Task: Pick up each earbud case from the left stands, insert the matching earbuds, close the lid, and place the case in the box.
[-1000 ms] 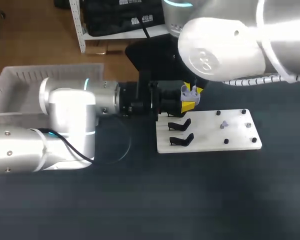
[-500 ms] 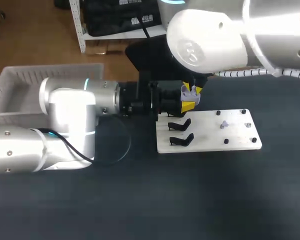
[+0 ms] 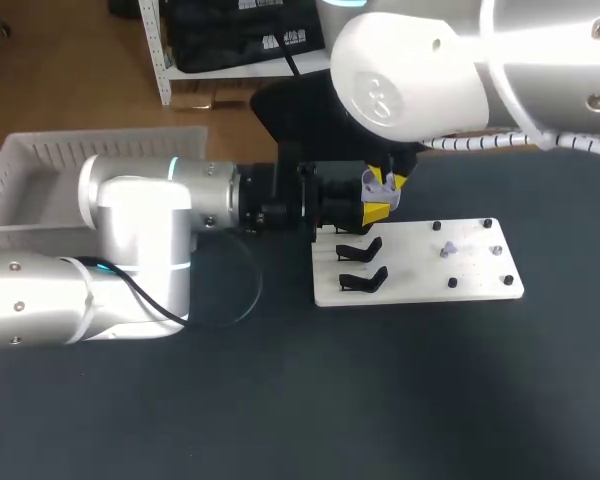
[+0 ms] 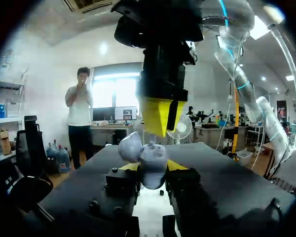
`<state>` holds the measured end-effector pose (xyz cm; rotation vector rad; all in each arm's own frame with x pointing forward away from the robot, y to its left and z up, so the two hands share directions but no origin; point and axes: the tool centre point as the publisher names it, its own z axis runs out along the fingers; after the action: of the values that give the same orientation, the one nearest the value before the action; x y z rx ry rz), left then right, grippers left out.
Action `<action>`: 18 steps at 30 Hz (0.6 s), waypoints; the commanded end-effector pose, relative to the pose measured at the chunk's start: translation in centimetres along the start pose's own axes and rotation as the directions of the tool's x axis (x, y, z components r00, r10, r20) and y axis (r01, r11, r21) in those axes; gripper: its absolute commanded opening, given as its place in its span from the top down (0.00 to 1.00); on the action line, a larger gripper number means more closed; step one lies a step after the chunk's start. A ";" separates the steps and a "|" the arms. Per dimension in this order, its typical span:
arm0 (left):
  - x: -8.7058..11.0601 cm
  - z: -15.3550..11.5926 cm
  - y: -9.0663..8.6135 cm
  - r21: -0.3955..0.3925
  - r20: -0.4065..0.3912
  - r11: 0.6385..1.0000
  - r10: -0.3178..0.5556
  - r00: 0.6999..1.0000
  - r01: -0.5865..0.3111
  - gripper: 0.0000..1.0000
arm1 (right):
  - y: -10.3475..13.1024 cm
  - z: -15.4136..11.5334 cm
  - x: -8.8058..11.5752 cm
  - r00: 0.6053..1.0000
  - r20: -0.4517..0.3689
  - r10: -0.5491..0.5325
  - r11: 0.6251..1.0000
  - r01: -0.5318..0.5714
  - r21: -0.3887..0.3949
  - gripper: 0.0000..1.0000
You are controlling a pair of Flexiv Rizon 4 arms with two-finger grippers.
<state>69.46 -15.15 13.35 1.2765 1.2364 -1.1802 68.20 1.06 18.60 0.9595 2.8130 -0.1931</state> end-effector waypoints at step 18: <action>0.1 0.0 -0.1 -0.006 0.004 1.000 0.003 1.000 -0.003 1.00 | 0.2 0.8 -0.1 1.000 -0.013 0.002 1.000 -0.002 -0.006 1.00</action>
<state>69.44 -15.17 13.35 1.2768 1.2362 -1.1803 68.44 1.01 17.94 0.9642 2.8222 -0.1781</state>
